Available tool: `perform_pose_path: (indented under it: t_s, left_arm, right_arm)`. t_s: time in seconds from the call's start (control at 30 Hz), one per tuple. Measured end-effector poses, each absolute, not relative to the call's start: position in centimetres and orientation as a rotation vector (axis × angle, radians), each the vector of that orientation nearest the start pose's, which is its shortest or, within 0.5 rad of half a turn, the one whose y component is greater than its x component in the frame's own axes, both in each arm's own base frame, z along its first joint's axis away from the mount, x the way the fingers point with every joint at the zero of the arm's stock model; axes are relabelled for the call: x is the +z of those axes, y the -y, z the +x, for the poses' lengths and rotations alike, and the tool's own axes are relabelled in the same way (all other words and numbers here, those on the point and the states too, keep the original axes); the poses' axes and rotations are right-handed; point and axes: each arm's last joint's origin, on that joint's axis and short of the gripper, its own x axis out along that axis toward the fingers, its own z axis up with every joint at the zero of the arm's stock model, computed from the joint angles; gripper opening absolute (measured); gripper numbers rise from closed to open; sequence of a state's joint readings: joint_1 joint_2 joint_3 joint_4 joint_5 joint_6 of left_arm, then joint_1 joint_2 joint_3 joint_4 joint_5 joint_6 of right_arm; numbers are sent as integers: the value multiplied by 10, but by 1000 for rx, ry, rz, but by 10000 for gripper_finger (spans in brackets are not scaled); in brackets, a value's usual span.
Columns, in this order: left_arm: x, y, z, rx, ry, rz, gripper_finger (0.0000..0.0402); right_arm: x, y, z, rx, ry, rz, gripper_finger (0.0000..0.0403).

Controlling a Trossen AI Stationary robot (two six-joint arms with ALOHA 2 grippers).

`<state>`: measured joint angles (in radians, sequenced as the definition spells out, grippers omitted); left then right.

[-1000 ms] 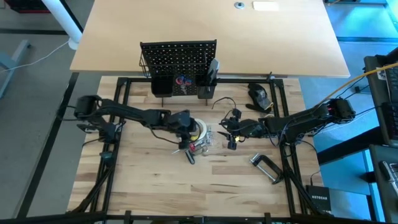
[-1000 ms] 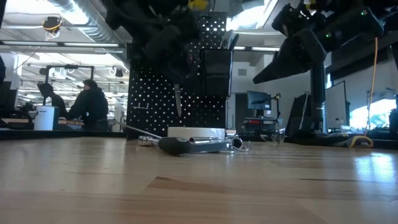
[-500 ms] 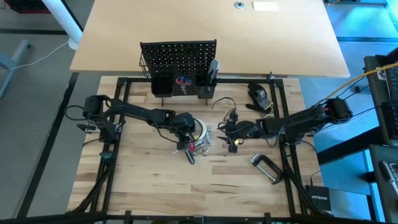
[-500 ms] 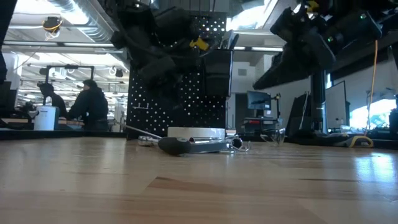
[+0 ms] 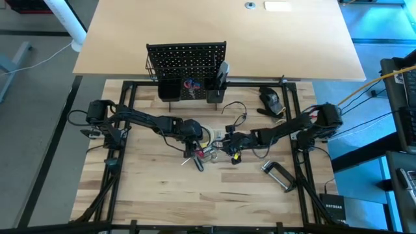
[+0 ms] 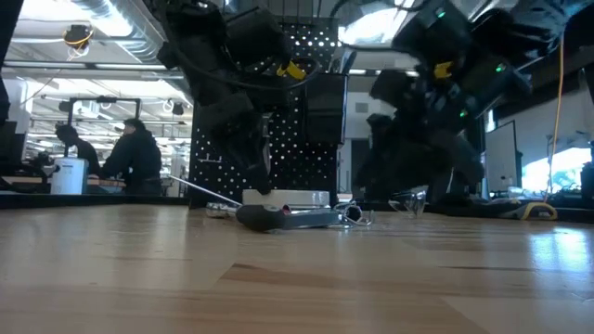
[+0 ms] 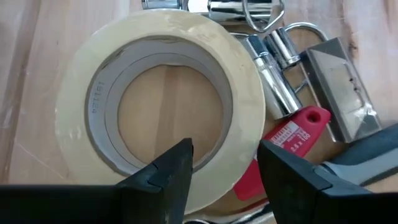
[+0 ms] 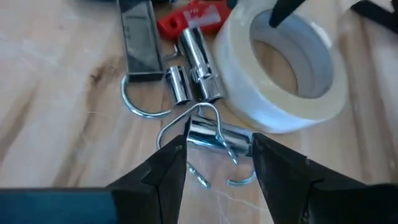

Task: Hang tools onto peg board
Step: Put the silver binder clip into the left black bin on the peg board

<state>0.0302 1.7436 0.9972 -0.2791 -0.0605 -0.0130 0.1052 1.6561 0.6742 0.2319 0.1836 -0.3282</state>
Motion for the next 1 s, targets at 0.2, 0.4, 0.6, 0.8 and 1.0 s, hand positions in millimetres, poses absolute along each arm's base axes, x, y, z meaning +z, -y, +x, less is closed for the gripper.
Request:
perform_pose_path:
  t_s: [0.2,0.4,0.6,0.8,1.0]
  left_arm:
    - [158,-12,336,95,-1018,0,171]
    - [158,-12,337,96,-1014,0,171]
    - [157,-12,336,97,-1006,1,171]
    - [157,-12,336,97,-1005,1,171]
    - [157,-12,336,98,-1005,1,171]
  right_arm:
    - [125,-15,304,32,-794,-422,182]
    - [123,-9,303,57,-809,-387,182]
    - [117,-11,307,78,-787,-373,181]
    - [110,-10,309,54,-807,-399,177]
    - [110,-10,309,56,-819,-401,125]
